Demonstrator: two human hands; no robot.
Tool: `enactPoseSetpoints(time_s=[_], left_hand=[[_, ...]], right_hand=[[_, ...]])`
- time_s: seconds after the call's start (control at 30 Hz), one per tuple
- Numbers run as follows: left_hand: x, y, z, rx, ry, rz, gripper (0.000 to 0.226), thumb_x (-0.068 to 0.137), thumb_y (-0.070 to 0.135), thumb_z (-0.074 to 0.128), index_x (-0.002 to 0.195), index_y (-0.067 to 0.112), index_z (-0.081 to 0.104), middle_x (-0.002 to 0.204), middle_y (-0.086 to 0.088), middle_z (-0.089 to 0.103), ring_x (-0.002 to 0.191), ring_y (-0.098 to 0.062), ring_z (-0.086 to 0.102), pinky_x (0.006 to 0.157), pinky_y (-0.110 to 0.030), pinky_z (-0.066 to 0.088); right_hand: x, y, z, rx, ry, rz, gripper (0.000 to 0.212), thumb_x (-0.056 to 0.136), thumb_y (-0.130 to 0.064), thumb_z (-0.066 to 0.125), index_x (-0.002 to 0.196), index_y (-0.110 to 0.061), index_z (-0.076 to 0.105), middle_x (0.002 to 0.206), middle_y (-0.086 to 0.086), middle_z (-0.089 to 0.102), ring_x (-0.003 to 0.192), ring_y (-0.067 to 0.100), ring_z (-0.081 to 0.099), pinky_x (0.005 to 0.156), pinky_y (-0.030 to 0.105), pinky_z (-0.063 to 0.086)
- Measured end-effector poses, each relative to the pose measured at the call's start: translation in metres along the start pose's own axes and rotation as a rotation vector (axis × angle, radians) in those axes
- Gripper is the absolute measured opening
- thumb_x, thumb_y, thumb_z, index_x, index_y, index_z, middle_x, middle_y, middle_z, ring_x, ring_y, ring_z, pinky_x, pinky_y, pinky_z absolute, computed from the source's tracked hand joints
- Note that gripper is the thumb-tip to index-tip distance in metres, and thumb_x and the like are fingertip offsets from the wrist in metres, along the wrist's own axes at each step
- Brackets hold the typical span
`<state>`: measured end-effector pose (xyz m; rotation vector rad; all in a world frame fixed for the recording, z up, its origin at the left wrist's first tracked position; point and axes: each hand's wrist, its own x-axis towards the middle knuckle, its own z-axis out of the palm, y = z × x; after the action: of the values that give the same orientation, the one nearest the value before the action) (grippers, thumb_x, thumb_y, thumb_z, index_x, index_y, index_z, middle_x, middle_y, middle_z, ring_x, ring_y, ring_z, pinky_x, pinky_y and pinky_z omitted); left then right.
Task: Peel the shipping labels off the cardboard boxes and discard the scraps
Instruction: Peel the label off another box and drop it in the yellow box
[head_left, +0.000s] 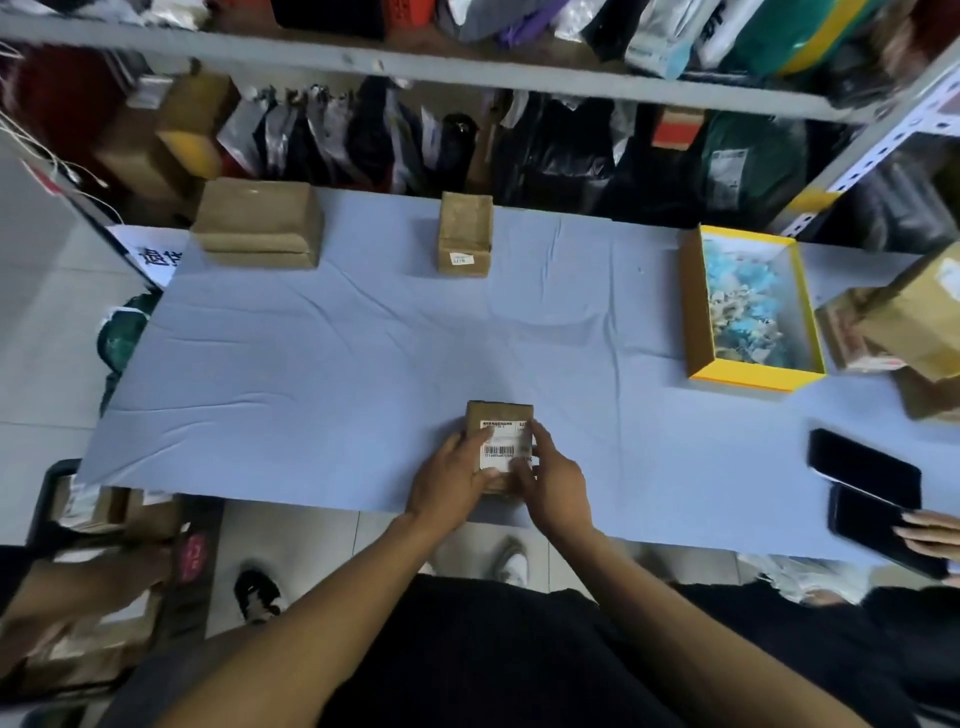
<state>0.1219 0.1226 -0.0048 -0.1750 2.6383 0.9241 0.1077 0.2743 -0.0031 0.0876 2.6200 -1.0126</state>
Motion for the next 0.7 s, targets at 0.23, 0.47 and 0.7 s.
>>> enactPoseSetpoints(time_s=[0.23,0.47,0.7], left_hand=[[0.003,0.002,0.001,-0.097,0.048,-0.068,0.071,0.083,0.029,0.073,0.142,0.039,0.036,0.141,-0.001,0.048,0.123,-0.025,0.052,0.098,-0.04,0.049],[0.009,0.003,-0.001,-0.055,0.017,-0.053,0.073,0.084,0.03,0.073,0.144,0.037,0.032,0.141,-0.003,0.046,0.123,-0.024,0.052,0.096,-0.034,0.047],[0.015,0.007,-0.006,-0.025,-0.032,-0.056,0.079,0.078,0.032,0.075,0.143,0.042,0.03,0.125,-0.006,0.051,0.114,-0.026,0.056,0.092,-0.036,0.051]], right_hand=[[0.012,-0.004,-0.014,0.0,-0.066,0.012,0.051,0.084,-0.02,0.059,0.131,-0.028,0.04,0.107,0.009,0.07,0.086,0.03,0.066,0.076,0.04,0.054],[0.024,-0.003,-0.015,-0.034,-0.103,0.014,0.044,0.08,-0.026,0.06,0.118,-0.031,0.039,0.101,0.012,0.069,0.084,0.031,0.065,0.076,0.043,0.056],[0.031,-0.007,-0.021,-0.062,-0.151,0.008,0.039,0.079,-0.021,0.063,0.109,-0.025,0.038,0.096,0.011,0.066,0.082,0.031,0.063,0.073,0.044,0.056]])
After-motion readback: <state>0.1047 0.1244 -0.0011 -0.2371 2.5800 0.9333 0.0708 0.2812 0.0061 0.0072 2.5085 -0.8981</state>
